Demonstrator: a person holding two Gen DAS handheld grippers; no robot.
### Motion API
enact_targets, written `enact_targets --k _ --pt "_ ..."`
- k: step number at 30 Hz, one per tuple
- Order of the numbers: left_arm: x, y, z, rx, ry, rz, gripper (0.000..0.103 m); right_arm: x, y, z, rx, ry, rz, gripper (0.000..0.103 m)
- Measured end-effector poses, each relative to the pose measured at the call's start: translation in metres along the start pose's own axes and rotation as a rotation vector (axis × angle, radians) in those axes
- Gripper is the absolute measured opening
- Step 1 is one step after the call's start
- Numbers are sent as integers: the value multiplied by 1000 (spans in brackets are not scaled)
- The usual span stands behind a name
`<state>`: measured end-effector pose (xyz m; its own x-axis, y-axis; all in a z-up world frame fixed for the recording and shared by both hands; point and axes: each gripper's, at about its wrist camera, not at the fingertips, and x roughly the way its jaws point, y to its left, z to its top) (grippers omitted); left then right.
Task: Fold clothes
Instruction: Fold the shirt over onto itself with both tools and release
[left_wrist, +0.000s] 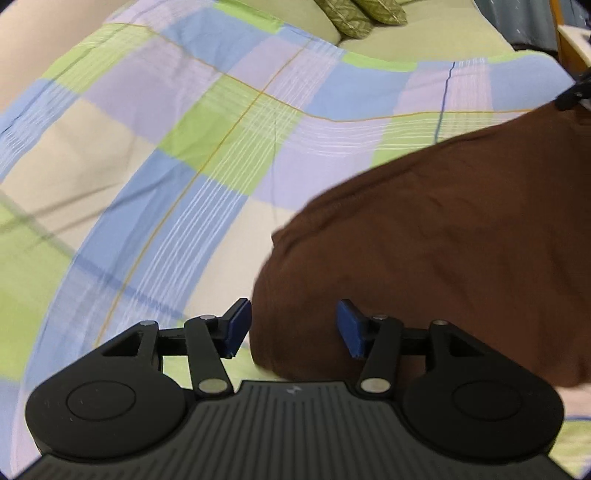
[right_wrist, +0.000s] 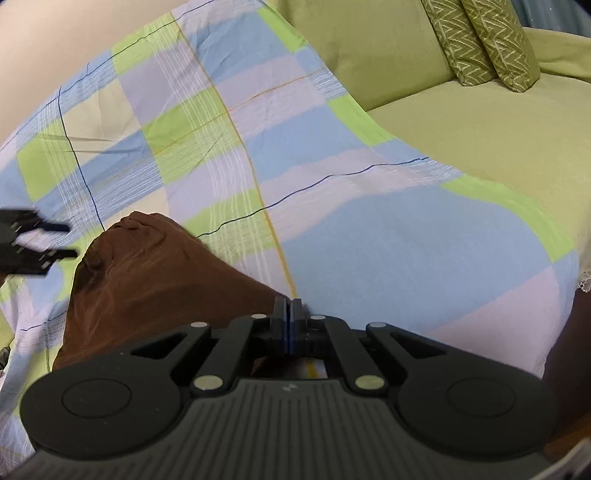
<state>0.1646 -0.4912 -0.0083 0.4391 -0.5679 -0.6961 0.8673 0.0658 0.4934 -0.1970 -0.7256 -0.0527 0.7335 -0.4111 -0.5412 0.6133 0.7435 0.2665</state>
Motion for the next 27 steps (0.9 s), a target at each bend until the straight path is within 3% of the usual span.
enact_targets --k 6,10,14,18,22,24,26,27 --pt "-53 -69 -38 -83 -58 -43 57 -30 8 -3 -44 -42 -7 4" --pt "-78 -124 -55 -80 -121 -45 58 -52 19 -14 -156 -37 66 19" --pt "-97 -176 -62 -2 -191 -63 59 -73 39 -32 -329 -3 99 26" --pt "-99 -227 -65 122 -215 -47 59 -86 53 -40 -393 19 165 26" --pt "-104 -245 -64 77 -219 -82 60 -91 83 -52 -553 99 320 26" --pt "-106 -250 -64 59 -209 -81 60 -88 92 -56 -570 153 388 26" --pt "-109 -253 -64 44 -210 -85 61 -68 94 -57 -391 317 502 26" --pt "-110 -255 -64 40 -212 -84 61 -63 94 -60 -346 337 512 26"
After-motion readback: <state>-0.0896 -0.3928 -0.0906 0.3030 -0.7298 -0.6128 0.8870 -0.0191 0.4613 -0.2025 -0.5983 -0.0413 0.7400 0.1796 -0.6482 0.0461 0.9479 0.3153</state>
